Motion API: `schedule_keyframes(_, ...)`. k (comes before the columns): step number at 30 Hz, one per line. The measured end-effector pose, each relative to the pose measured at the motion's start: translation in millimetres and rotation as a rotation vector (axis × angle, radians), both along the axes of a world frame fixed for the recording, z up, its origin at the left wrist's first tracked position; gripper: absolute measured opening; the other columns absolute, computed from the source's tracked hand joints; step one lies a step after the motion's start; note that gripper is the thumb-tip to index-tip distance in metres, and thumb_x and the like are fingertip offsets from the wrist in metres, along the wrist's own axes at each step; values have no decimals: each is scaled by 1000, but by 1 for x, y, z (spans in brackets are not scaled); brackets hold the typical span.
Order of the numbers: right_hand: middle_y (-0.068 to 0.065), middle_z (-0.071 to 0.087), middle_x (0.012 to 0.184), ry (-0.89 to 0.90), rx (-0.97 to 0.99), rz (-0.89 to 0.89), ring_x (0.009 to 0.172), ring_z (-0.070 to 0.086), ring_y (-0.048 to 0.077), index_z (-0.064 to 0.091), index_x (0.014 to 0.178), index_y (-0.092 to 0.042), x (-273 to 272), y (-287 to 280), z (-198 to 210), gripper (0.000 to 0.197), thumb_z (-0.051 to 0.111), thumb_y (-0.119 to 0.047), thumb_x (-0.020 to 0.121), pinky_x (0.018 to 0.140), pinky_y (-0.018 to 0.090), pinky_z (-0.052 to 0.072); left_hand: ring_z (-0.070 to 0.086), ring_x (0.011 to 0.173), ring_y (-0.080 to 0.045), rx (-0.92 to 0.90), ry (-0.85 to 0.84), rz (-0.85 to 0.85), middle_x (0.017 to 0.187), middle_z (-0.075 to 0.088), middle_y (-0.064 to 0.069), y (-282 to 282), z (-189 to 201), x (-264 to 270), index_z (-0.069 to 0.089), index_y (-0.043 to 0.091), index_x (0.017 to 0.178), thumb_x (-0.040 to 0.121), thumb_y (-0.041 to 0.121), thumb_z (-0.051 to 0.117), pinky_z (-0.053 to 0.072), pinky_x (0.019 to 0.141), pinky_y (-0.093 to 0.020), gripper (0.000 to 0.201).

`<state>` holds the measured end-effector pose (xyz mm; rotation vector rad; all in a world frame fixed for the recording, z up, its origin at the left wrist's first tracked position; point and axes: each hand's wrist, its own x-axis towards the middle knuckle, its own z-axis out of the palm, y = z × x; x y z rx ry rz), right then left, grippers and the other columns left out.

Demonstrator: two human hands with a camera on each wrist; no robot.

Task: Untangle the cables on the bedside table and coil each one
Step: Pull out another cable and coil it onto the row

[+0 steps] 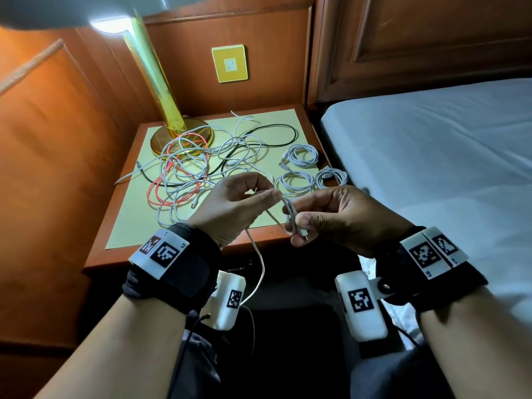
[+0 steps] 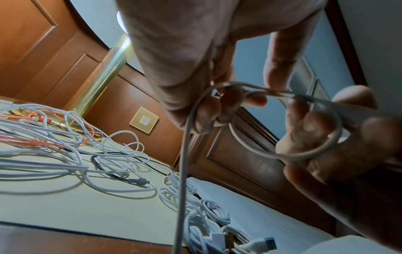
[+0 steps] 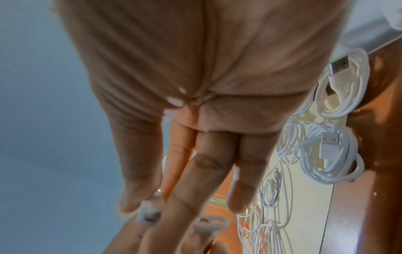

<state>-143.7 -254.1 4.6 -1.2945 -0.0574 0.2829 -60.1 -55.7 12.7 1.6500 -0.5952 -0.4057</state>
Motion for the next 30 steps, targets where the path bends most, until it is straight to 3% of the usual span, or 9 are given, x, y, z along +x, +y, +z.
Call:
schedule_keyframes(2,18,71,91,28,43,-20,70,69,25,72,108,0,1,-1,0,34,75,-10,76,73,28,58,31,57,-40,13,10,-10,71,45,-15,1,-3,2,64,9,82,74,42,76,29,49,-53,36)
schedule_keyframes(7,16,74,89,50,26,-45,71,70,22,77,103,-9,1,-1,3,29,70,-7,75,76,26,59,45,59,-18,25,-25,-49,71,59,-5,-1,-9,0,64,15,82,85,27,72,36,49,-23,14)
schedule_keyframes(10,14,76,99,2,-196,-30,84,75,28,72,111,-6,2,-1,0,34,73,-9,78,81,31,60,51,57,-8,82,-73,-52,71,65,7,-2,-9,0,65,14,86,94,9,67,38,52,-18,9)
schedule_keyframes(15,3,76,88,-144,-609,-144,87,75,21,73,90,-15,1,-2,0,9,79,-14,84,92,20,54,43,56,-15,21,79,-23,79,63,-4,-4,-9,-2,69,19,85,79,8,61,33,48,-21,14)
schedule_keyframes(19,-2,75,88,-187,-753,-221,86,73,22,67,84,-25,4,-1,-7,23,82,-41,76,89,49,56,40,54,-14,-66,164,-3,78,62,-6,-5,-7,-2,66,5,95,82,7,63,32,44,-20,14)
schedule_keyframes(21,-4,75,85,-201,-814,-295,81,73,20,62,84,-25,5,1,-11,34,77,-53,72,91,38,56,39,52,-13,-105,203,31,76,62,-6,-7,-7,-2,65,2,97,87,6,69,30,43,-19,12)
schedule_keyframes(23,-7,73,79,-253,-940,-384,75,68,6,59,81,-22,5,6,-12,33,77,-49,77,88,-3,34,35,51,-14,-130,228,78,74,60,-8,-10,-7,-3,66,-2,97,92,8,67,27,42,-18,11)
schedule_keyframes(24,-7,71,76,-272,-995,-430,72,64,2,59,79,-20,3,9,-10,31,78,-44,80,78,-10,25,34,50,-14,-132,233,98,73,59,-8,-12,-7,-4,67,-4,96,92,9,65,26,42,-18,13)
schedule_keyframes(30,-13,64,70,-351,-1016,-563,67,63,-1,57,78,-22,5,12,-19,27,79,-38,82,70,7,40,32,44,-12,-69,271,129,67,57,-9,-16,-8,-8,70,-3,92,94,12,65,27,41,-18,16)
